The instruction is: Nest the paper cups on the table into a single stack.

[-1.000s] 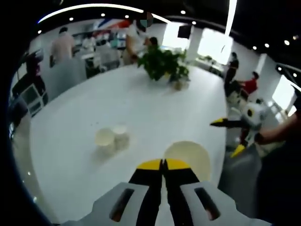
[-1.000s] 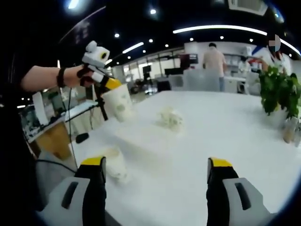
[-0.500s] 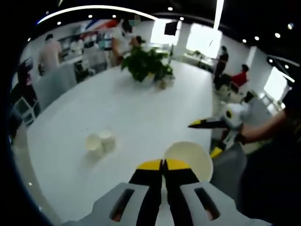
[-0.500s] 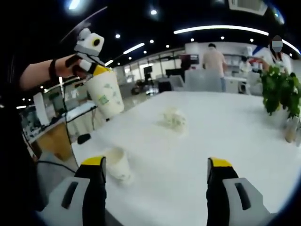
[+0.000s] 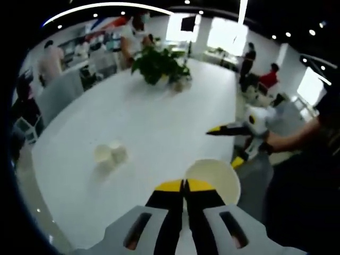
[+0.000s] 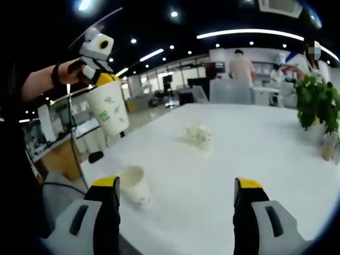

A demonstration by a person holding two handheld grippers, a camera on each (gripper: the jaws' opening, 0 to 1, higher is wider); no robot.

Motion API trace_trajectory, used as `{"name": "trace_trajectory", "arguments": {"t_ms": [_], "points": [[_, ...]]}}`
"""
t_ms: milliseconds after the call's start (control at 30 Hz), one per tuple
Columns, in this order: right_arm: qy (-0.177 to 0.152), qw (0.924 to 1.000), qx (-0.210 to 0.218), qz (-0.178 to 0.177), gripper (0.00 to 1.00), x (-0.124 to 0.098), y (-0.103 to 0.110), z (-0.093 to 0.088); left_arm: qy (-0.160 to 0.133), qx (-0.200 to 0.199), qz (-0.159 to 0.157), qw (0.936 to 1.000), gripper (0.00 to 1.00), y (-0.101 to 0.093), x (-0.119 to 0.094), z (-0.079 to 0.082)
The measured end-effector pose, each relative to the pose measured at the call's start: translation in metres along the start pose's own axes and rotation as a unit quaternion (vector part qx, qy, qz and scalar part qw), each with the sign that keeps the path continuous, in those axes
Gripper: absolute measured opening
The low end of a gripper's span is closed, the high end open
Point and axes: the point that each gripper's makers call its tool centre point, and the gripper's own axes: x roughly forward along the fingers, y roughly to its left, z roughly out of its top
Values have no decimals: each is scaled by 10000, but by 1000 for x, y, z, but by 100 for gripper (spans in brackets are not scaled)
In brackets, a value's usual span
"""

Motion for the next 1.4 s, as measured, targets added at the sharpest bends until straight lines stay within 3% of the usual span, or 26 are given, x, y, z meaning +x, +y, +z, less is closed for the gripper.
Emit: {"name": "trace_trajectory", "arguments": {"t_ms": [233,500,1400], "points": [[55,10000,77,-16,86,1,-1,-6,113,-141,-123,9998,0,-1,13,-15],[72,9999,71,-26,86,1,-1,-5,47,-325,-281,9991,0,-5,26,-24],[161,9998,102,-59,86,-6,2,-12,165,-558,-133,9982,0,1,58,-64]]}}
